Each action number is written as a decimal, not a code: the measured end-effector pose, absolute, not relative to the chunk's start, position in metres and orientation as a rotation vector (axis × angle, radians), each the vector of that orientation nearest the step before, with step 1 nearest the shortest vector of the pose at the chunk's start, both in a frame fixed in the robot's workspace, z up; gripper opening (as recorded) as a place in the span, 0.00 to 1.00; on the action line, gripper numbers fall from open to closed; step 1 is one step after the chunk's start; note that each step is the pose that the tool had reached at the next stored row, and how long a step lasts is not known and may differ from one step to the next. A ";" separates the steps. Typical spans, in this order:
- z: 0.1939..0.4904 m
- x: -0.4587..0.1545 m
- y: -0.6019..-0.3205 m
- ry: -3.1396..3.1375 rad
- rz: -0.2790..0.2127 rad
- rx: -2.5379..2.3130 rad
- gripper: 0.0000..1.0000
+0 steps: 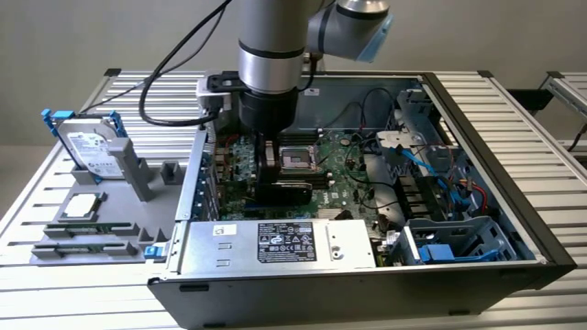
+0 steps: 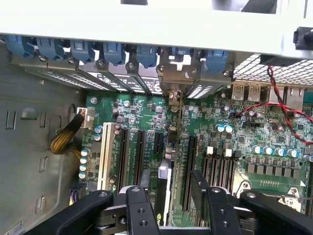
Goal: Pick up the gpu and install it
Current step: 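Press down on the gpu until it lock into place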
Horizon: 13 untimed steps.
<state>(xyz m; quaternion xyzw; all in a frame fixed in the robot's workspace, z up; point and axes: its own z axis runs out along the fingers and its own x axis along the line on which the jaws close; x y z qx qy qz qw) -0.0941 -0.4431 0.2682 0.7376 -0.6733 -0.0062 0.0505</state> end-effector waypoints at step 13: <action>0.275 -0.099 -0.443 -2.043 -0.021 2.250 0.11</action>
